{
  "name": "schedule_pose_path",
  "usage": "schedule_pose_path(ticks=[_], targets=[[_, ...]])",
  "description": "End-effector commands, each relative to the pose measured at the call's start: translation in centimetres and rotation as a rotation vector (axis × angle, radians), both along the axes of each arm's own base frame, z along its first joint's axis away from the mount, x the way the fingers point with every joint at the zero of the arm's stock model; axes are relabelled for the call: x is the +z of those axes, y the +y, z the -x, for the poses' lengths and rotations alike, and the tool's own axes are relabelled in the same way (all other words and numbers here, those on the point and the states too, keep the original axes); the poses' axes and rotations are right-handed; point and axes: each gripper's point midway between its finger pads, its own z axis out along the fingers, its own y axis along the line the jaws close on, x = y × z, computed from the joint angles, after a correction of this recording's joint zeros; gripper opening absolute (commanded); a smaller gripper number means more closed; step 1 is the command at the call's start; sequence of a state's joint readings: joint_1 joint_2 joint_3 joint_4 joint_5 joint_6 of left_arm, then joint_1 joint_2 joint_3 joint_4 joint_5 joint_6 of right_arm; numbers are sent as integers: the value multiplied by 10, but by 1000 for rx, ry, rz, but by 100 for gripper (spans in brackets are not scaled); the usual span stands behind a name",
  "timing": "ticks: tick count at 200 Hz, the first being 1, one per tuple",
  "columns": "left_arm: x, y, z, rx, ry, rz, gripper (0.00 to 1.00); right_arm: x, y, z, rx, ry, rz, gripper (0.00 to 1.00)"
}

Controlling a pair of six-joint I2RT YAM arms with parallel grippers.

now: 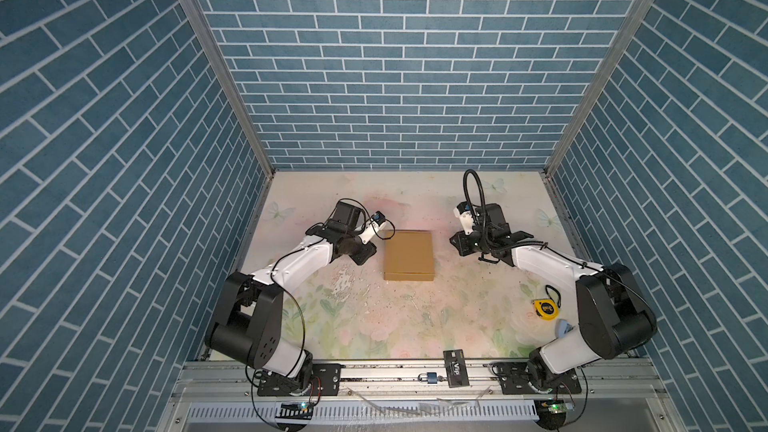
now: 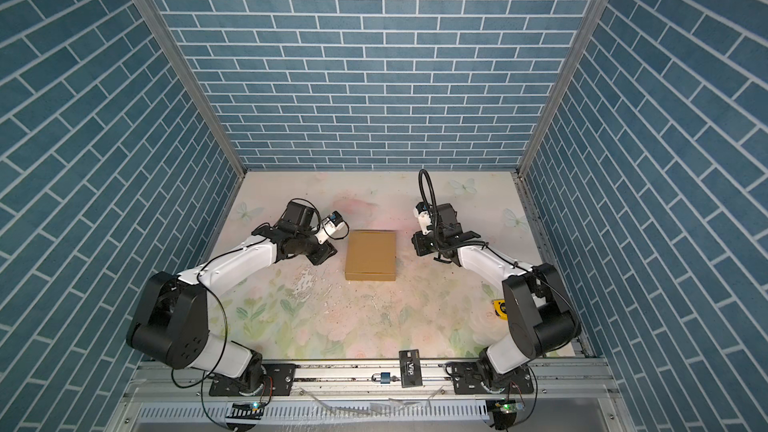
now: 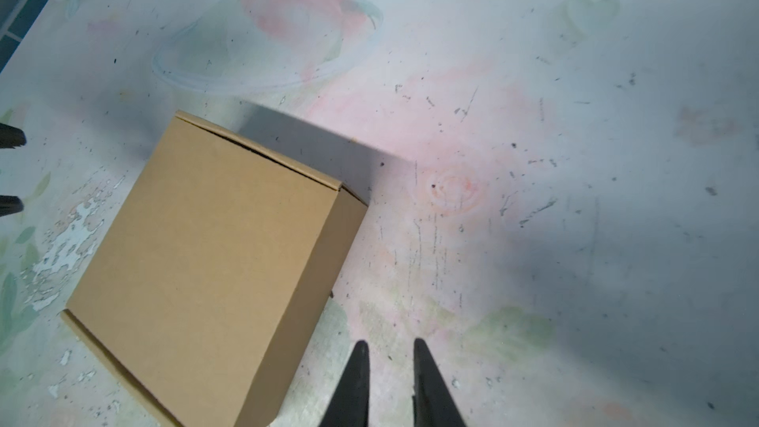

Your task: Fold the paper box

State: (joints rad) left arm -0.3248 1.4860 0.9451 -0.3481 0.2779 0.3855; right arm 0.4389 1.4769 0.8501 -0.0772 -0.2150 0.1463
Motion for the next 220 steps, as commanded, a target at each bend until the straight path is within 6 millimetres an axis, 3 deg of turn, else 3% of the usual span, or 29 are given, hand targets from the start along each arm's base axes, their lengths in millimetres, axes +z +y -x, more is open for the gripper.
schedule_pose_path(ticks=[1,36,55,65,73,76,136,186,220], targets=[[4,12,-2,33,-2,33,57,4,-22,-4,-55,-52,51,29],[8,52,-17,165,-22,66,66,13,-43,-1,-108,-111,66,43],[14,62,-17,196,-27,88,74,12,-61,-3,-179,-120,84,56],[19,65,-17,207,-26,110,77,14,-66,-3,-196,-129,76,73],[18,69,-17,217,-22,126,80,17,-68,-4,-202,-142,70,95],[18,71,-17,223,-23,129,81,17,-70,-4,-203,-146,73,98],[21,109,-18,337,-75,175,99,23,-111,1,-341,-231,116,99],[26,142,-21,514,-115,267,99,28,-158,-4,-486,-304,154,99],[27,143,-21,525,-130,306,100,31,-191,-15,-569,-371,221,98]])
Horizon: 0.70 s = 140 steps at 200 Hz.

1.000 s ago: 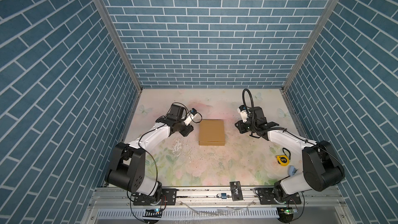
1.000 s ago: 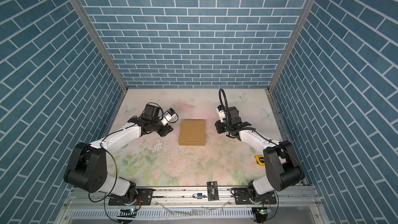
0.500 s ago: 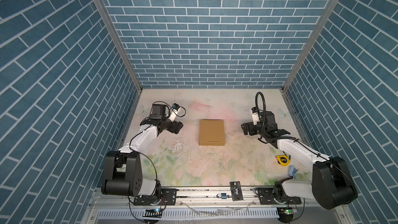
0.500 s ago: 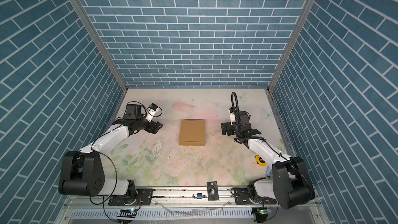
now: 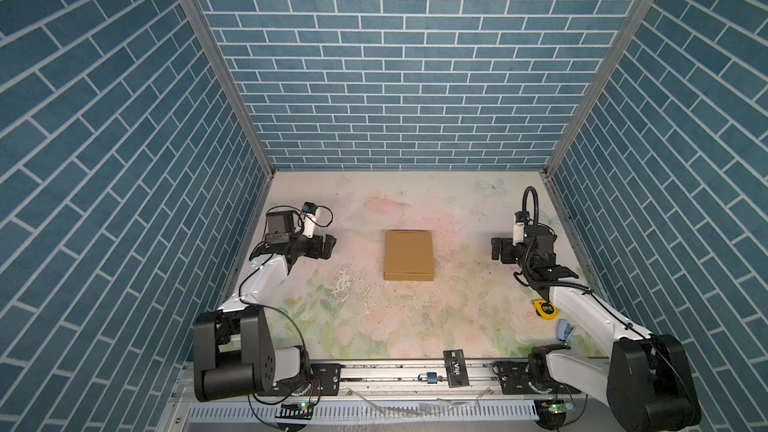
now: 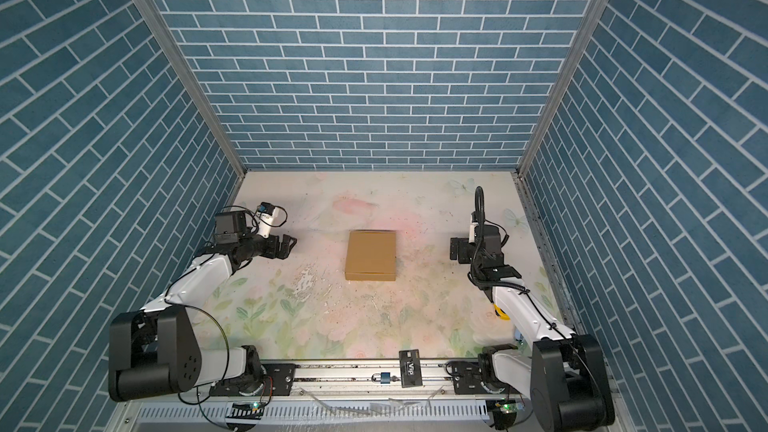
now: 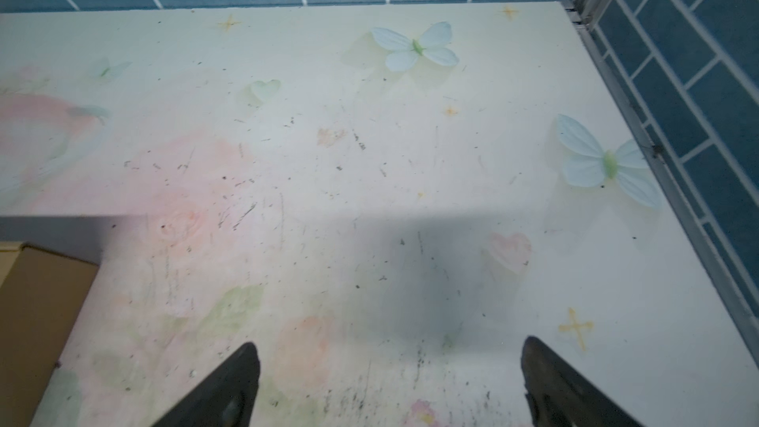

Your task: Fold the paper box

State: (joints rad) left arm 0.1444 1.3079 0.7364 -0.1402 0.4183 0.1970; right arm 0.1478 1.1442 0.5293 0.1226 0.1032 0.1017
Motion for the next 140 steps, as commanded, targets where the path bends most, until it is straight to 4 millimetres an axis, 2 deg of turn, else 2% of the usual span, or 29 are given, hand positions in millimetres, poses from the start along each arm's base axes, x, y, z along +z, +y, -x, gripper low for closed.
schedule_pose_path(ticks=[1,28,35,57,88,119,140], targets=[[11,-3,-5,12,-45,64,99,13,-23,-12,-68,-86,67,98],[14,2,-11,33,-89,71,100,8,-40,-17,-91,-123,80,98],[4,4,-6,46,-72,64,100,7,-44,-17,-98,-139,84,98],[4,4,-8,49,-67,77,100,4,-57,-17,-133,-164,66,98],[1,2,-10,36,-99,99,100,5,-61,-21,-115,-233,38,98],[3,0,-13,55,-88,165,100,-4,-68,-25,-144,-254,-5,97],[-2,3,-13,63,-92,152,100,-10,-70,-28,-147,-238,-22,97]])
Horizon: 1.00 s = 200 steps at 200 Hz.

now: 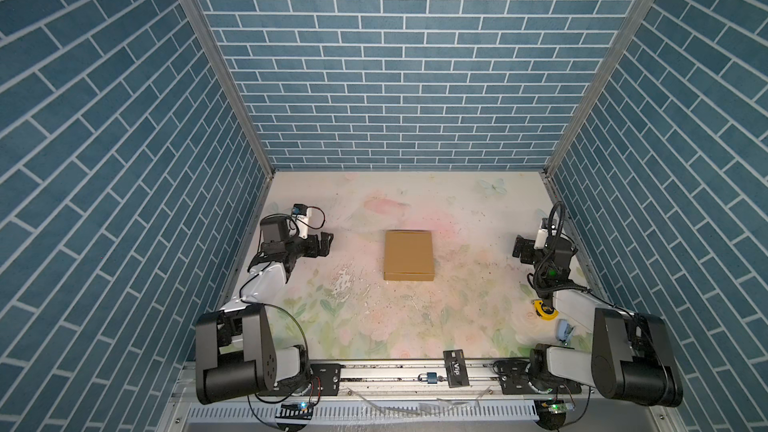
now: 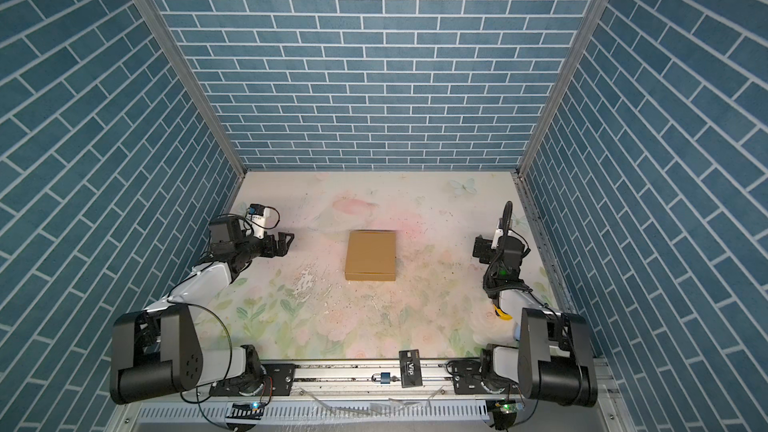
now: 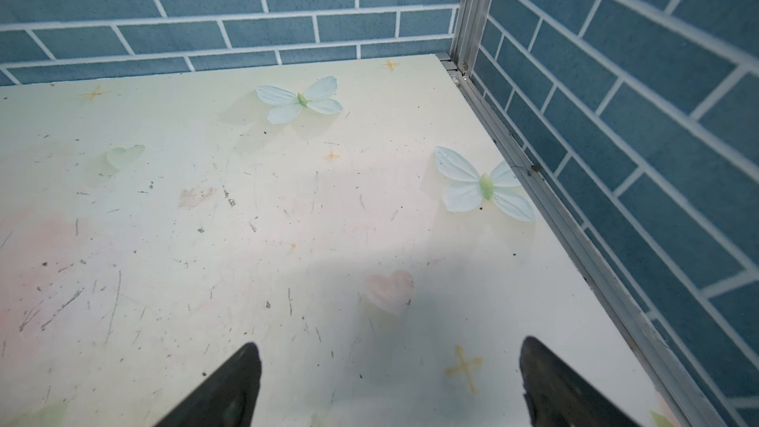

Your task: Fold the paper box

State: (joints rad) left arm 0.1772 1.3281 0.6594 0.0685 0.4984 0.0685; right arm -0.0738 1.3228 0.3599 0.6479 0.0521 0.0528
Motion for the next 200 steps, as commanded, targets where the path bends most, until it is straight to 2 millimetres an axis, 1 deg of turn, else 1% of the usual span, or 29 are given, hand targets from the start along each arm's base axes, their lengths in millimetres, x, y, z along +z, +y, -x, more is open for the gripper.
schedule_pose_path(ticks=[1,25,52,75,96,115,128,138,156,161,173,179,200], targets=[[-4,2,-2,11,-11,23,100,11,0,-8,11,-66,-29,97],[0,8,-2,35,-19,51,100,11,-1,-8,15,-64,-37,97],[-4,16,-2,63,-34,47,100,13,2,-6,36,-81,-37,97],[-1,17,-2,76,-17,77,100,13,4,-7,43,-80,-38,97],[-7,17,-3,76,-27,73,100,12,6,-9,58,-70,-39,97],[-4,17,-5,81,-22,86,100,12,6,-8,61,-72,-39,97],[-2,18,-7,90,-23,95,100,11,7,-9,61,-69,-43,97],[-3,19,-9,92,-36,87,100,11,6,-9,62,-65,-41,98],[-3,18,-12,72,-94,60,100,12,8,-9,72,-71,-39,98],[0,17,-14,63,-121,51,100,12,9,-8,74,-73,-45,98],[3,16,-18,45,-141,44,100,15,12,-10,92,-129,-54,99],[2,16,-19,40,-145,41,100,12,21,-10,143,-129,-61,99],[-5,16,-27,40,-170,23,100,4,20,-14,140,-106,-65,99]])
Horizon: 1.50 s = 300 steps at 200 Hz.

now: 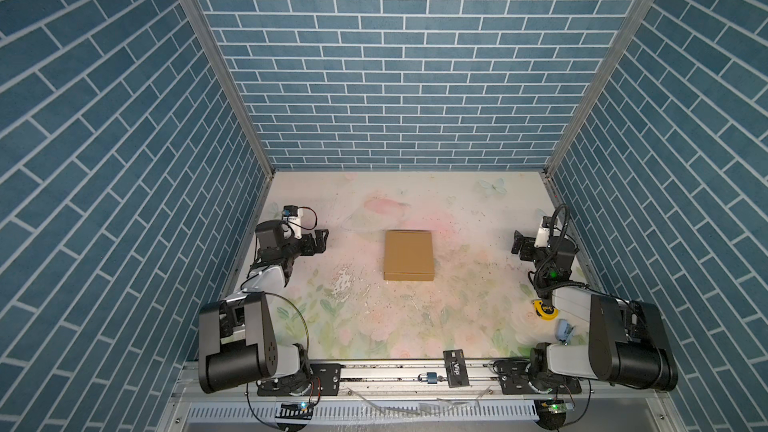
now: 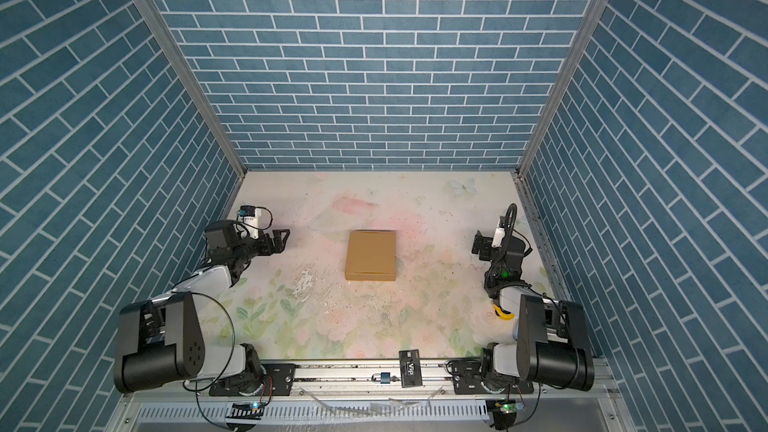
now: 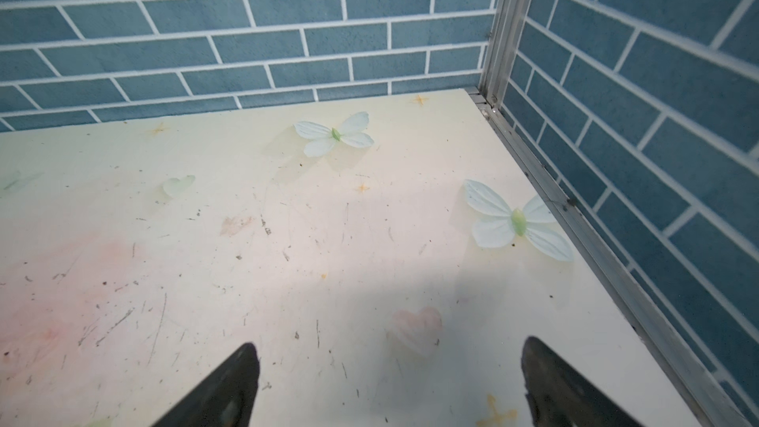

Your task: Fold the paper box

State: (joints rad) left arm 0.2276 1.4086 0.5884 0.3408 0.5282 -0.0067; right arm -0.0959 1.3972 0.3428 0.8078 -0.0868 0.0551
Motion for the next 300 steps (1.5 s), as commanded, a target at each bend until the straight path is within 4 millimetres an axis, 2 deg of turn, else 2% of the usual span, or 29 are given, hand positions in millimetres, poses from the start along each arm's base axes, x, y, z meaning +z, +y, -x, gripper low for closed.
schedule_pose_path(ticks=[1,22,47,63,93,140,151,158,178,222,274,300], targets=[[0,-2,-10,-20,-70,-32,100,0,5,-4,33,-33,-18,99],[-6,3,-18,16,-73,-21,100,-10,2,-5,14,-49,-22,99],[-8,-2,-24,3,-93,-14,100,-14,-6,-8,-31,-34,-19,99],[-13,-10,-27,-14,-75,-46,99,-16,-17,-10,-100,-9,-23,99],[-12,-30,-21,-84,-118,-109,99,-17,-17,-11,-118,4,-5,99],[-6,-26,-9,-28,-207,-155,100,-18,-17,-13,-139,14,20,99],[-11,-22,-8,19,-210,-207,99,-17,-17,-13,-139,13,22,99],[-17,-27,-5,16,-210,-241,100,-17,-17,-12,-142,10,24,99],[-20,-26,-5,37,-222,-244,100,-15,-21,-4,-168,-26,24,99],[-20,-26,-4,36,-223,-242,100,-6,-11,11,-114,-134,25,99],[-20,-26,-4,36,-225,-241,99,-12,-28,1,-216,-55,21,99],[-19,-26,-4,37,-226,-241,100,-15,-30,-4,-232,-18,37,99]])
